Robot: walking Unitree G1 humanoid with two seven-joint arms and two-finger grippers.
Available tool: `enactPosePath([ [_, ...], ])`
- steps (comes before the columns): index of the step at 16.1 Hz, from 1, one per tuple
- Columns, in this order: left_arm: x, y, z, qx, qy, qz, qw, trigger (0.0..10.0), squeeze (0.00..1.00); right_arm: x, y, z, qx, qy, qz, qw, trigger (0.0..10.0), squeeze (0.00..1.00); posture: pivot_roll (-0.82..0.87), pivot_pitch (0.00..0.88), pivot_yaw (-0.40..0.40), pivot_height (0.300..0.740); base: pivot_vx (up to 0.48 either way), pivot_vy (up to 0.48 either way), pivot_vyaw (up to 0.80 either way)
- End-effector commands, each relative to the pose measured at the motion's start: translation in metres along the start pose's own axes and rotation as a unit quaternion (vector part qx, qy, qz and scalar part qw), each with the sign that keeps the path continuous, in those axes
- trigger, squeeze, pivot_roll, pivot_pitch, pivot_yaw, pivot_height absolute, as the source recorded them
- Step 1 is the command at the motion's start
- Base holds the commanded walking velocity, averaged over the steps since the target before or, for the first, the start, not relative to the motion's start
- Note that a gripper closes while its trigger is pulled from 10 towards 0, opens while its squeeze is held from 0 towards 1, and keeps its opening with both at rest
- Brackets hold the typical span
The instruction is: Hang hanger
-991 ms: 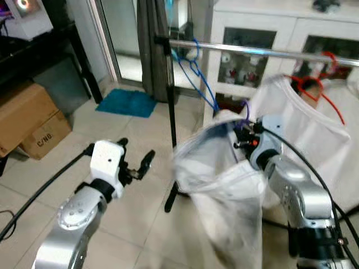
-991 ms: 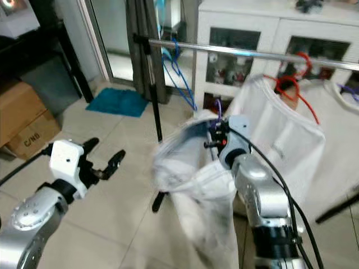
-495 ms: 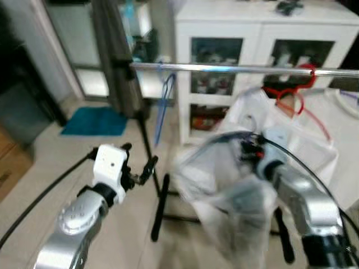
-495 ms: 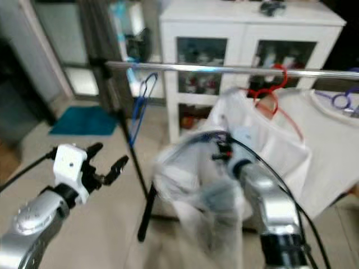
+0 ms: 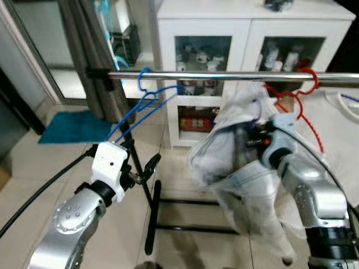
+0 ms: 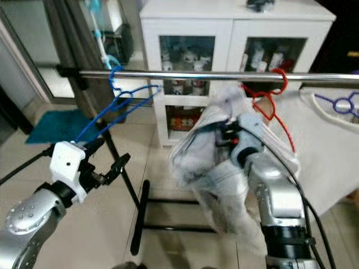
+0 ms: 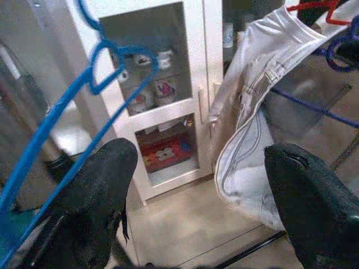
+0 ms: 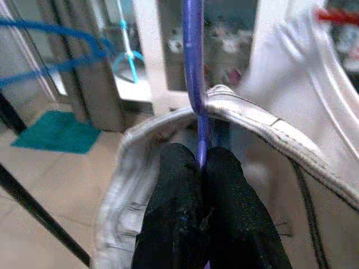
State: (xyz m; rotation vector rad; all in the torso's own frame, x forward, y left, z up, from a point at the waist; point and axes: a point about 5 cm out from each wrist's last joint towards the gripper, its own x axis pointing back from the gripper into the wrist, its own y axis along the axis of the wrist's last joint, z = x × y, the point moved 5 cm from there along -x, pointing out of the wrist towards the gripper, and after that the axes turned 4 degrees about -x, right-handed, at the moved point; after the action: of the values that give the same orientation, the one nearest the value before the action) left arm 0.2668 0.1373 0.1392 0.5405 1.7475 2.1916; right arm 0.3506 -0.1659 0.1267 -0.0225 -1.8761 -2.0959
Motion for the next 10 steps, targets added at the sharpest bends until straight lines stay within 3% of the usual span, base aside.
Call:
enactPosePath([
  [1, 0.003, 0.003, 0.001, -0.005, -0.007, 0.002, 1.0, 10.0, 0.0, -0.002, 0.041, 0.026, 0.001, 0.042, -0.075, 0.996, 10.0, 0.0, -0.06, 0.0, 0.03, 0.74, 0.0, 0.0, 0.0],
  [6, 0.002, 0.012, -0.008, -0.014, -0.054, -0.003, 0.998, 10.0, 0.0, -0.012, 0.06, 0.04, 0.0, 0.067, -0.098, 0.993, 10.0, 0.0, -0.06, 0.0, 0.041, 0.74, 0.0, 0.0, 0.0],
  [10, 0.002, 0.01, -0.009, -0.019, -0.073, 0.009, 0.997, 10.0, 0.0, -0.036, 0.062, 0.055, -0.006, 0.07, -0.071, 0.995, 10.0, 0.0, -0.06, 0.0, 0.046, 0.74, 0.0, 0.0, 0.0],
])
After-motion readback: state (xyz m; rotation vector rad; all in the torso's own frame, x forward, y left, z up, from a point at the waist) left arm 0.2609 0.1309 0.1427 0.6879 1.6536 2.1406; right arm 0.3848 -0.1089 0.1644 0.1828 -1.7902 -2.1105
